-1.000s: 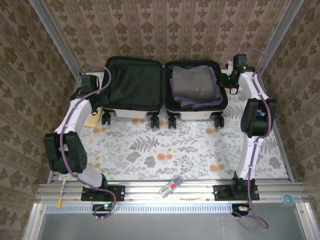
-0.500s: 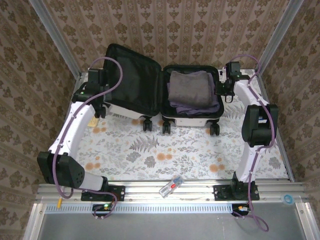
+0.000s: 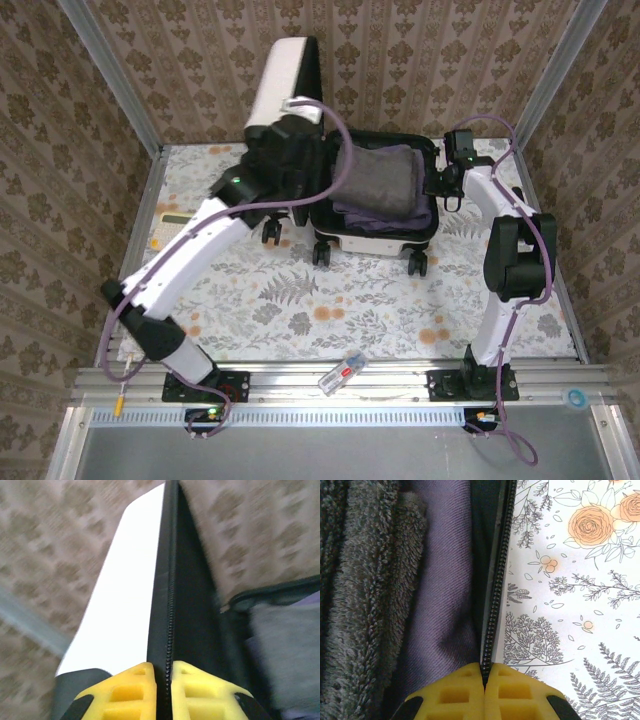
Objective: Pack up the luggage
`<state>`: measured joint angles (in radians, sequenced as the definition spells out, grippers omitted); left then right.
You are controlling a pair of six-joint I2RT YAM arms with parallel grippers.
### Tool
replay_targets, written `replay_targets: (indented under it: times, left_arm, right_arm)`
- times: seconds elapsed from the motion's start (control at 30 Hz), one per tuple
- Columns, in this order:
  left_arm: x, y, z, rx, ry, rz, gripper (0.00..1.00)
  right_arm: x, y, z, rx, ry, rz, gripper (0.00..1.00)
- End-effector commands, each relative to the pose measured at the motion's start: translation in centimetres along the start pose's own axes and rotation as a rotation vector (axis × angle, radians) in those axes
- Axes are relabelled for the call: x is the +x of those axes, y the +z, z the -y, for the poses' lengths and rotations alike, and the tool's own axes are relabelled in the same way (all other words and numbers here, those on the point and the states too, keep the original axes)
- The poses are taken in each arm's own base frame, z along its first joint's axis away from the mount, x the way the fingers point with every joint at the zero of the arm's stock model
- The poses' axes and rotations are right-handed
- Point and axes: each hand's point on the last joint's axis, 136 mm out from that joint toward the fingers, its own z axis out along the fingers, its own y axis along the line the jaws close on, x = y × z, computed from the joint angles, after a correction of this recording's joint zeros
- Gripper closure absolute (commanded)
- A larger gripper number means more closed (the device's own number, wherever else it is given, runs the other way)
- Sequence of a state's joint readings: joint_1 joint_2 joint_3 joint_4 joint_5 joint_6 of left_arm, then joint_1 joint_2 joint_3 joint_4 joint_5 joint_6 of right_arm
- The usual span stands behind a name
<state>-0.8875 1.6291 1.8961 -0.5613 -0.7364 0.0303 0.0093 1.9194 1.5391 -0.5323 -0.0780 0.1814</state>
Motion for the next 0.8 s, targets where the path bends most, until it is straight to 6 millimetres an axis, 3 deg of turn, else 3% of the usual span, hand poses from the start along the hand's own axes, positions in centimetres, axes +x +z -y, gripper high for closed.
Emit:
replay_targets:
  times: [0.0,0.03,0.2,0.27,0.37,0.53,0.7,0.77]
  left_arm:
    - [-2.1,-0.8,12.7,0.373,0.076,0.076,0.57]
    - [-3.1,-1.3,13.9,0.398,0.082,0.099,0.44]
    - [-7.6,-4.1,15.1,0.508,0.045,0.214,0.35]
    - [-8.8,-5.5,14.4,0.542,0.017,0.266,0.31]
    - [-8.9,-6.1,12.1,0.516,-0.019,0.300,0.27]
    - [-5.1,-3.4,6.2,0.427,-0.141,0.225,0.23]
    - [1.4,0.5,-0.7,0.289,-0.272,0.082,0.22]
    - [4.9,2.3,-3.1,0.235,-0.324,0.001,0.22]
  right_arm:
    - [0.7,-0.9,-6.4,-0.241,-0.025,-0.006,0.99]
    - [0.7,-0.8,-6.1,-0.243,-0.014,-0.007,0.95]
    - [-0.4,-1.7,-4.7,-0.276,0.056,0.031,0.73]
    - [-0.8,-2.4,-3.5,-0.288,0.111,0.054,0.59]
    - [-1.6,-3.6,-1.2,-0.304,0.209,0.096,0.45]
    - [-2.1,-4.9,1.6,-0.320,0.312,0.143,0.36]
    - [-2.3,-6.1,2.4,-0.323,0.334,0.168,0.28]
    - [-2.5,-6.6,2.3,-0.343,0.344,0.180,0.25]
